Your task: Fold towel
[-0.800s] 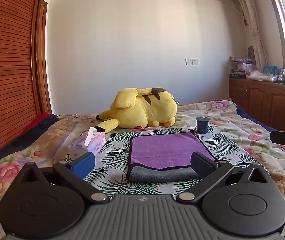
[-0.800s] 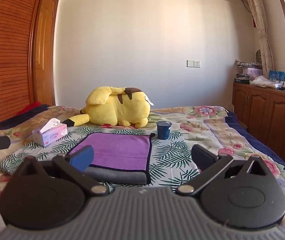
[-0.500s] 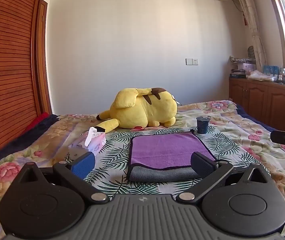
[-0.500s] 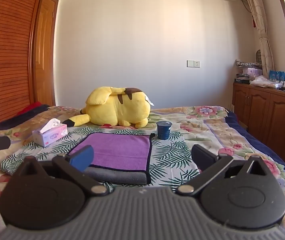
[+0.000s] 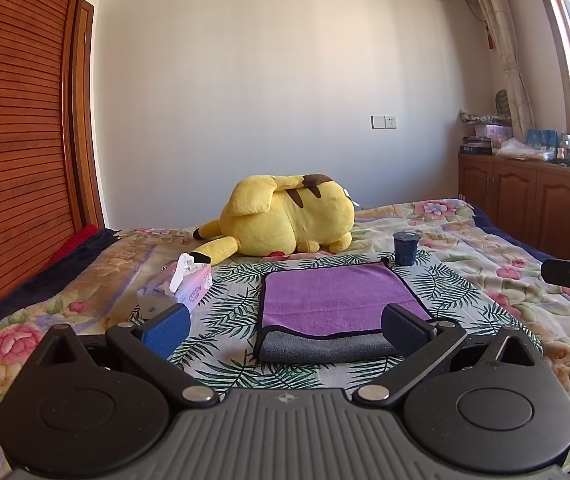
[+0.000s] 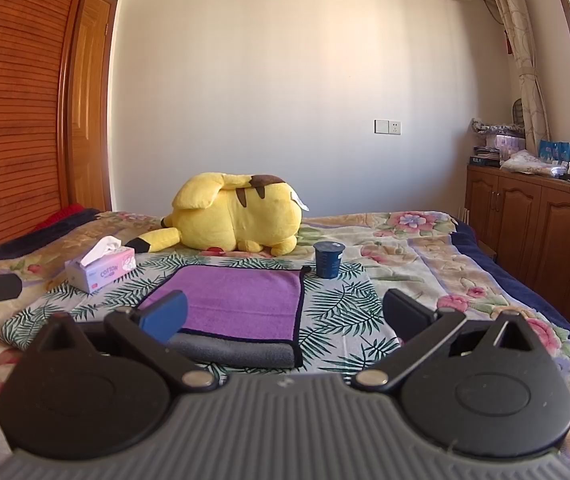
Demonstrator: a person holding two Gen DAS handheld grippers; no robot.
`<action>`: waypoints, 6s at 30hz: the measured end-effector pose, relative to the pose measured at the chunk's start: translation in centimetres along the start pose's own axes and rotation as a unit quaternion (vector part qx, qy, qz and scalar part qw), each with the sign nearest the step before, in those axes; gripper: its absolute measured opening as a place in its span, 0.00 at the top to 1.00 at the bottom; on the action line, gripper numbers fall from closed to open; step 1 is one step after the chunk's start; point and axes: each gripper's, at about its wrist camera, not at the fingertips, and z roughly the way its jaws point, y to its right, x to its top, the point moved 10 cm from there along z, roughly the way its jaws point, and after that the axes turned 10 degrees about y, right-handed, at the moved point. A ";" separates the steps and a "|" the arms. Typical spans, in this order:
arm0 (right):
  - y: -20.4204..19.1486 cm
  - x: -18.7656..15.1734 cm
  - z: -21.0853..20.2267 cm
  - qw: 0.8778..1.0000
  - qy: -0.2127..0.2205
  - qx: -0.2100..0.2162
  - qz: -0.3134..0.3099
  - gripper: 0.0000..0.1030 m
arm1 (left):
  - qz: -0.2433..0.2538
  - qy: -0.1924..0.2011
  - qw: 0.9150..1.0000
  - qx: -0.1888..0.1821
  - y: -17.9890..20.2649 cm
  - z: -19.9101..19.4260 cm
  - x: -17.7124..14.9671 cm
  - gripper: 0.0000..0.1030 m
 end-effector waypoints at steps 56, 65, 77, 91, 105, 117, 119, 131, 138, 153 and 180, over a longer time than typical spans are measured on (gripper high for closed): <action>0.0 0.0 0.0 1.000 0.000 -0.001 0.001 0.00 | 0.003 0.000 1.000 0.001 0.0 0.0 0.0 0.16; 0.0 0.0 0.1 1.000 -0.004 0.000 -0.001 0.00 | 0.005 -0.007 1.000 -0.001 0.2 0.5 -0.3 0.16; -0.5 -1.0 1.1 0.999 -0.032 0.001 -0.008 0.00 | 0.018 -0.043 0.999 -0.002 0.5 1.5 -1.8 0.16; -1.6 -1.9 2.5 0.998 -0.054 0.023 -0.016 0.00 | 0.025 -0.065 0.998 -0.007 1.0 3.0 -2.7 0.16; -1.8 -2.7 4.2 0.997 -0.065 0.026 -0.019 0.00 | 0.033 -0.078 0.996 -0.015 1.3 4.7 -3.3 0.16; -2.5 -3.7 6.8 0.995 -0.085 0.046 -0.027 0.00 | 0.028 -0.100 0.994 -0.030 1.7 6.9 -3.9 0.16; -2.6 -3.9 7.4 0.994 -0.090 0.047 -0.028 0.00 | 0.024 -0.106 0.994 -0.029 1.6 7.6 -4.1 0.16; -2.6 -5.3 10.8 0.991 -0.120 0.062 -0.025 0.00 | 0.018 -0.140 0.989 -0.033 1.1 11.3 -5.7 0.16; -1.7 -6.4 13.0 0.988 -0.140 0.059 -0.013 0.00 | 0.010 -0.149 0.988 -0.030 0.3 13.9 -6.4 0.19; -0.1 -8.5 17.0 0.983 -0.175 0.053 0.002 0.00 | -0.009 -0.168 0.985 -0.023 -1.8 18.7 -8.0 0.37; 0.6 -12.8 18.5 0.959 -0.271 0.077 0.027 0.18 | -0.053 -0.222 0.970 -0.077 -3.2 23.3 -11.5 0.81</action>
